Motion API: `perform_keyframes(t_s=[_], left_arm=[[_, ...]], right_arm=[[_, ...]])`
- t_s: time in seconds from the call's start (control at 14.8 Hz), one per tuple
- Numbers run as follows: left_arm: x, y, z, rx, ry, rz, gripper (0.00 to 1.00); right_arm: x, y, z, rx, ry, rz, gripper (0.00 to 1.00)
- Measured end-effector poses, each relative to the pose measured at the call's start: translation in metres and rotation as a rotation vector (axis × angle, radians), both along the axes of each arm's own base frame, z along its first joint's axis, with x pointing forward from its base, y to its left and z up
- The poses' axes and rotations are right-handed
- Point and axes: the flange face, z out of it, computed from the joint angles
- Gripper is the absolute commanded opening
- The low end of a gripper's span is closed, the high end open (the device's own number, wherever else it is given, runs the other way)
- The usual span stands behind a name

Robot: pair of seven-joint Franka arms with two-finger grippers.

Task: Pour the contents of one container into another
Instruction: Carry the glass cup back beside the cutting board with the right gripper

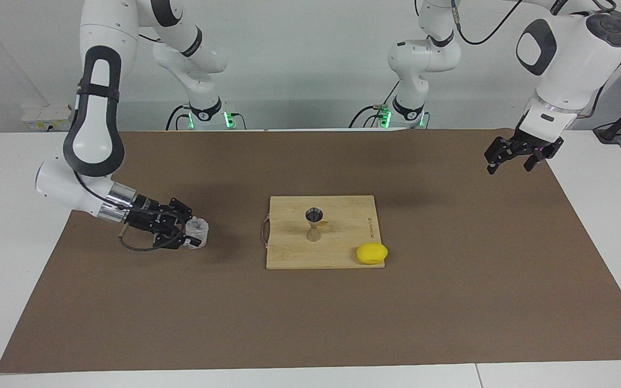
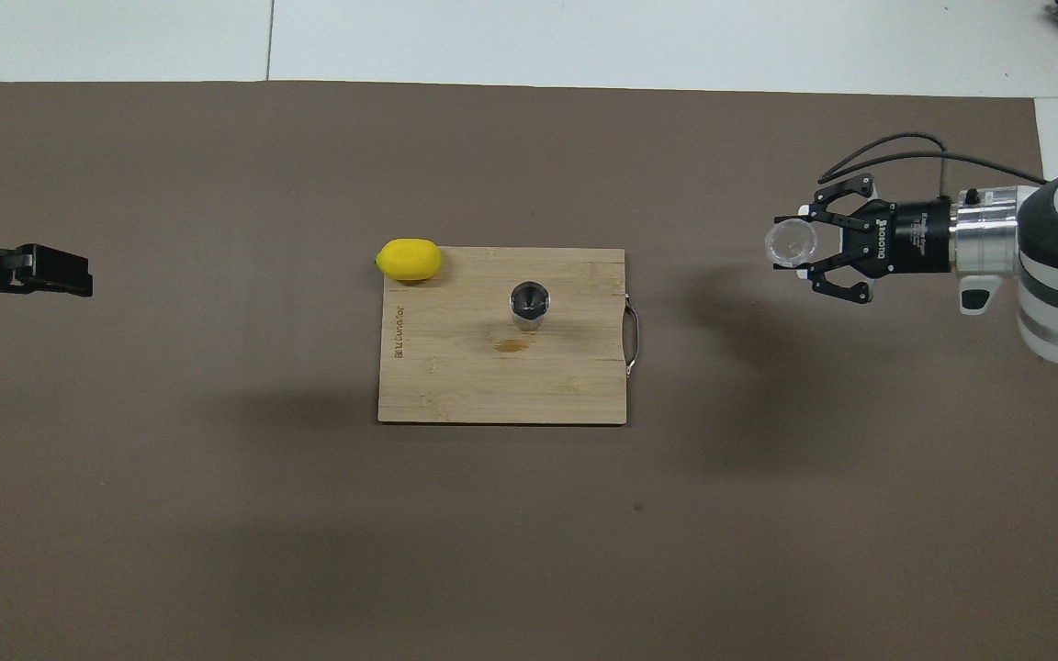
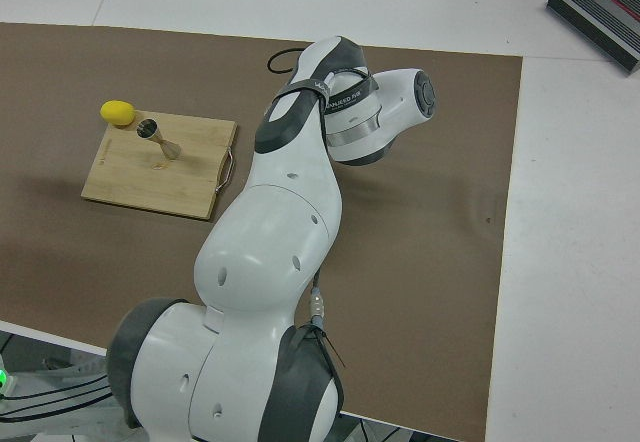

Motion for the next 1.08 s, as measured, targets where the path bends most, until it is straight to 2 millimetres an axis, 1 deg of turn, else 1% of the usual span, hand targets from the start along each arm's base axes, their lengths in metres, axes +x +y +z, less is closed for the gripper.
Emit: perform_keyframes(t_s=[0.13,0.27,0.4,0.54,0.67,0.81,1.08], left_arm=[[-0.003,0.001,0.004,0.000,0.004,0.001,1.00],[-0.008,0.003,0.009,-0.001,0.010,0.006,1.00],[-0.012,0.005,0.012,-0.001,0.019,0.010,1.00],[-0.015,0.005,0.017,-0.002,0.023,0.010,1.00],[-0.018,0.005,0.021,-0.002,0.020,0.010,1.00],[-0.020,0.005,0.024,-0.002,0.016,0.010,1.00],[-0.020,0.005,0.025,-0.002,0.015,0.010,1.00]], right_arm=[[-0.003,0.004,-0.027,0.039,0.013,0.022,0.00],[-0.008,0.004,-0.045,0.081,0.003,0.041,0.00],[-0.015,-0.007,-0.058,0.109,-0.009,0.035,0.00],[-0.025,-0.030,-0.067,0.117,-0.009,0.006,0.00],[-0.031,-0.047,-0.072,0.124,-0.006,-0.017,0.00],[-0.033,-0.048,-0.073,0.128,-0.001,-0.019,0.00],[-0.038,-0.036,-0.086,0.155,0.030,0.005,0.00]])
